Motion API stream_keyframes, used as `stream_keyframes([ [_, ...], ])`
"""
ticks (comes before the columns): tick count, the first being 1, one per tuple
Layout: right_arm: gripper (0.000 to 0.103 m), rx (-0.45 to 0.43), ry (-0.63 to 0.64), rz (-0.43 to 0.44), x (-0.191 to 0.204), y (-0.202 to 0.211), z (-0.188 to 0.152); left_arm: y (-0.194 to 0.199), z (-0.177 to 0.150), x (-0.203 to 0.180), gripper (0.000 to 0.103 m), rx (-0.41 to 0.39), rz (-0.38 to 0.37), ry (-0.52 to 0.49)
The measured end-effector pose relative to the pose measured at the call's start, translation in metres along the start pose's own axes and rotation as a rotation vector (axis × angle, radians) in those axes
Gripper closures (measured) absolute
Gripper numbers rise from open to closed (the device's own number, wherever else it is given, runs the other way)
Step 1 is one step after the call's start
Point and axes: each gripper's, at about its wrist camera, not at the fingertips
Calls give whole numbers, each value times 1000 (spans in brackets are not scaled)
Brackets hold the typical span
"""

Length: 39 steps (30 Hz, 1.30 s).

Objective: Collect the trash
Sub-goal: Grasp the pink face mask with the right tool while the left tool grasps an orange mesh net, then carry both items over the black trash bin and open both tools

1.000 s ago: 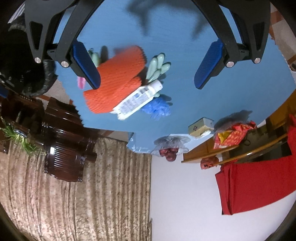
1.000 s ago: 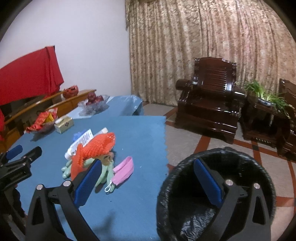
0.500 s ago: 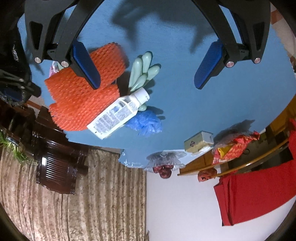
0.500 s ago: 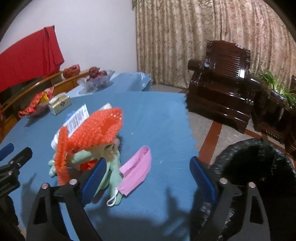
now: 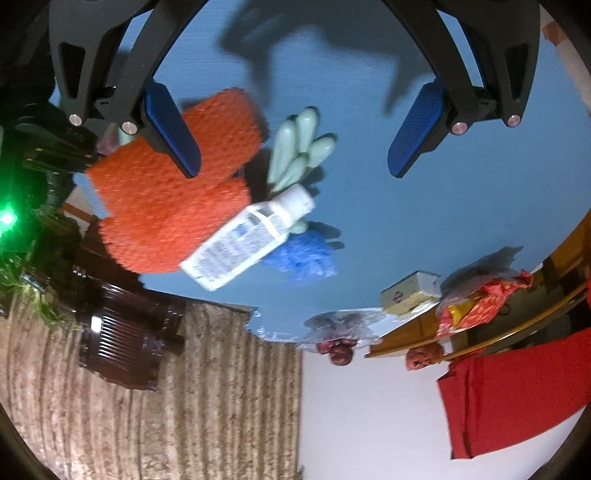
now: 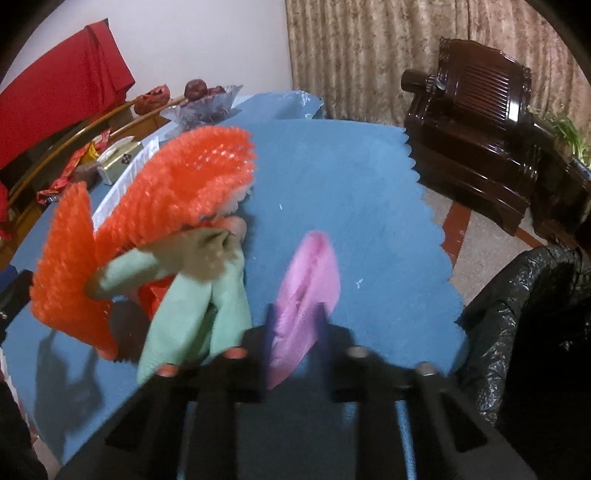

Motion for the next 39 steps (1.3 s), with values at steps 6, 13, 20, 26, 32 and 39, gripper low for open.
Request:
stream_keyframes([
  [6,96,-57,-2,6,-9,26,0,3,-3,-28,6,-5,-65,-63],
  [13,97,-92,-30,2,-25,52,-3,-4,-10,-69,23,25,-112,-144],
  [20,97,-98,-43,4,-36,60,-8,-15,-23,-94,23,38,-65,-210],
  [26,96,-97,-51,12,-40,61,-14,-30,-22,-90,54,75,-34,-214],
  [32,96,-103,-52,22,-40,69,-19,-15,-18,-81,87,62,-78,-198],
  [39,96,-152,-52,26,-45,96,-26,29,-11,-85,89,21,-136,-204],
])
Point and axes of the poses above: each gripper's, at about its wrist camera, not at the fingertips, and y roughly against the way its jaws point, x to its left, z to its top, and after that the axes turned 13 degrees about x, right-handed
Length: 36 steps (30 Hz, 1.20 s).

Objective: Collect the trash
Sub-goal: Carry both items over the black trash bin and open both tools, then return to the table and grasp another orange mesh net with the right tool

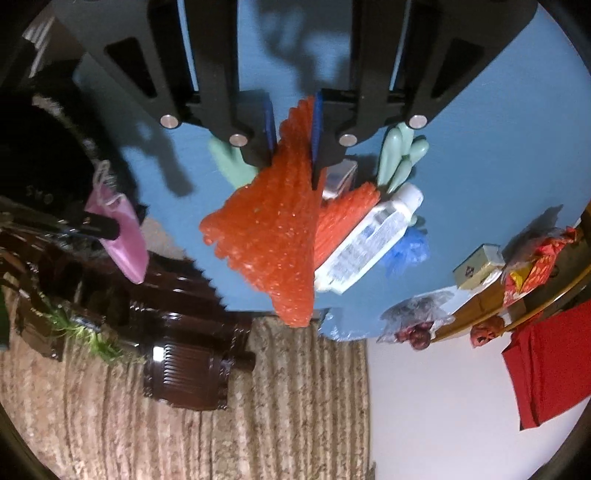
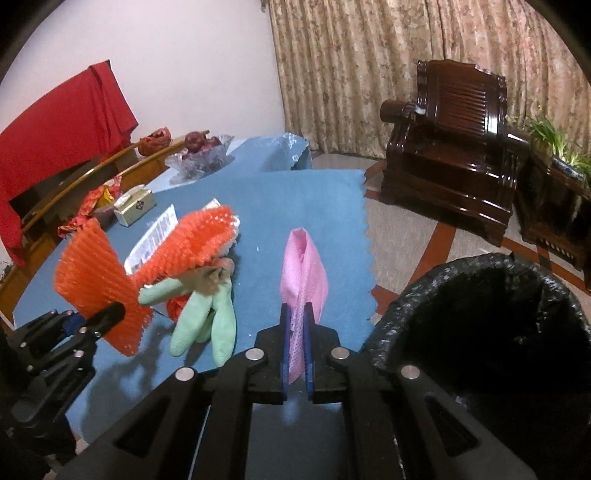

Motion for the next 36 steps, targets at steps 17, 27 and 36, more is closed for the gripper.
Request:
stream_keyframes([
  [17,96,-61,-206,-211,-110,76,-45,12,33,-149,90,-34,-336,-205],
  [27,88,-27,-328,-313,-170,82,-78,-25,40,-230,63,51,-475,-268],
  [36,37,-40,-351,-336,-178,83,-81,-24,35,-205,31,33,-446,-238],
])
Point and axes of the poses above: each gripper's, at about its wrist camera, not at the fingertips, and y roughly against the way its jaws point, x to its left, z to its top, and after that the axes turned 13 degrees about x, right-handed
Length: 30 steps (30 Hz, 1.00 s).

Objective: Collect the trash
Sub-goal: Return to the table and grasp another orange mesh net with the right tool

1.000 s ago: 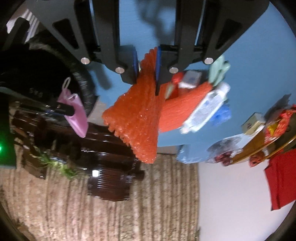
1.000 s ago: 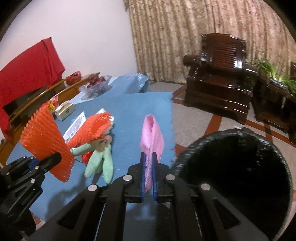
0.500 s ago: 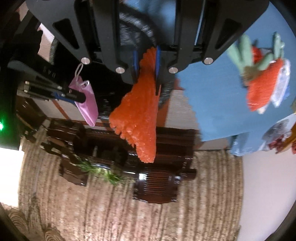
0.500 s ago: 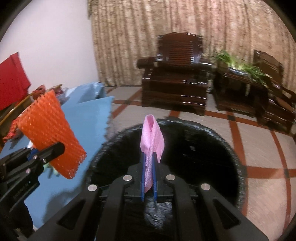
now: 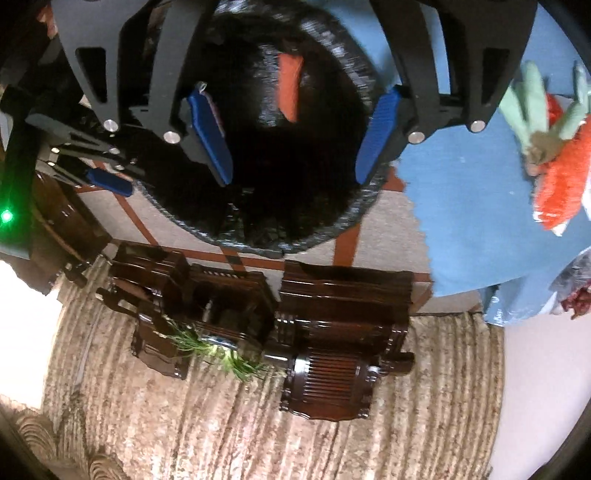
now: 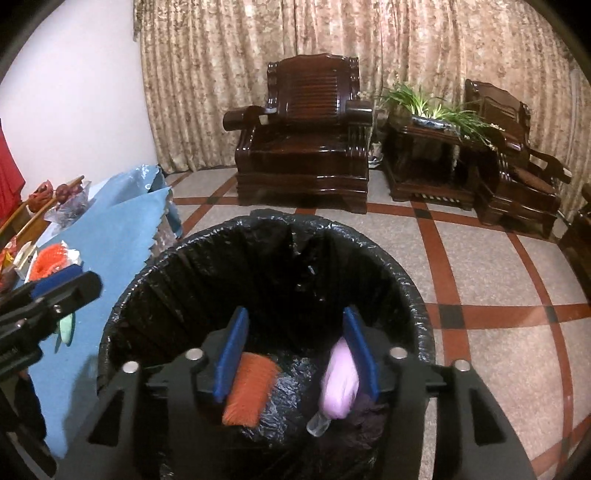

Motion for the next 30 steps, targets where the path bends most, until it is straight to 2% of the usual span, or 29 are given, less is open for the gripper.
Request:
stream_keyframes([
  [1,33,-11,2,2,3,2,0,8,-2,10,27,-6,15,11],
  [3,15,-28,11,3,9,6,1,20,-6,24,21,-26,54,35],
  [5,6,-44,20,11,19,10,3,31,-8,40,15,-41,95,56],
  [12,6,-76,75,101,66,16,11,80,-21,100,11,-82,232,165],
  [20,6,-83,207,217,145,11,15,130,-49,166,11,-106,395,261],
  [30,7,-78,335,309,229,-5,29,156,-66,236,11,-127,521,384],
])
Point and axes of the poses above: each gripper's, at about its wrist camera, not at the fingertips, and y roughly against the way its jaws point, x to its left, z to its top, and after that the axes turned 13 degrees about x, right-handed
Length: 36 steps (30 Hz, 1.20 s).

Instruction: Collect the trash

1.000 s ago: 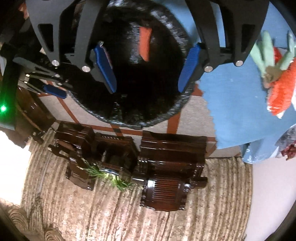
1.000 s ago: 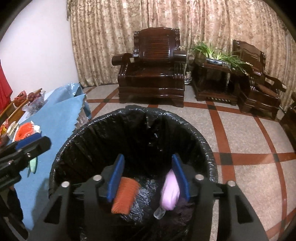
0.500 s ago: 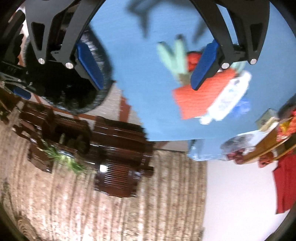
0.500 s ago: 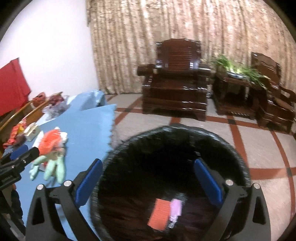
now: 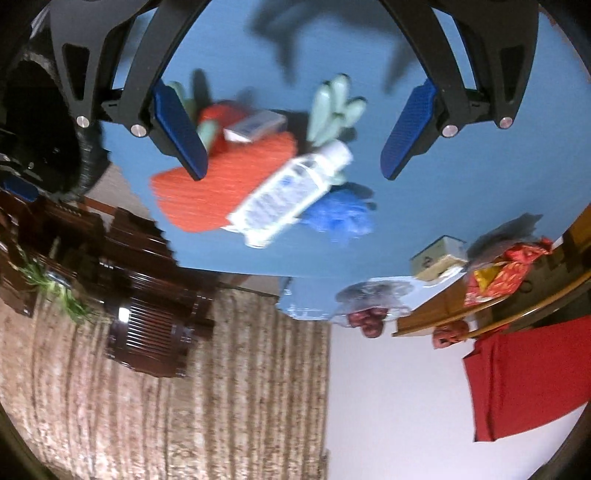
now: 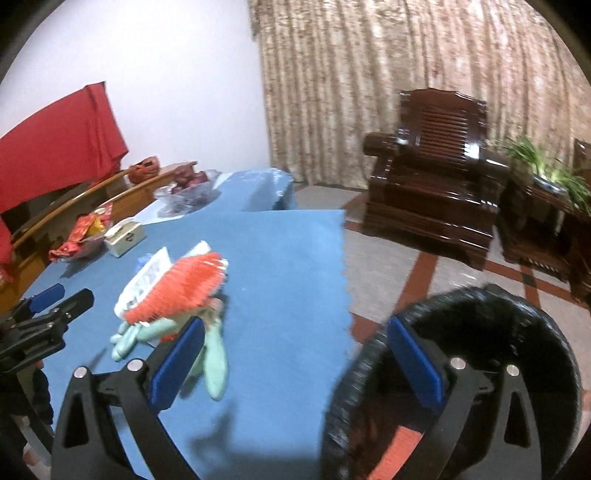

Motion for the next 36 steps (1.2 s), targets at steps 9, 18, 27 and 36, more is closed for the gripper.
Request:
stream_keyframes([
  [9,19,57,69,69,43,-47,25,-40,7,31,20,41,34,34],
  [18,46,139,115,125,66,-80,25,-83,4,46,24,115,16,33],
  [27,84,183,145,180,72,-91,22,-107,2,45,34,171,-53,35],
  [36,95,169,148,203,73,-87,21,-110,3,38,72,184,-122,23],
])
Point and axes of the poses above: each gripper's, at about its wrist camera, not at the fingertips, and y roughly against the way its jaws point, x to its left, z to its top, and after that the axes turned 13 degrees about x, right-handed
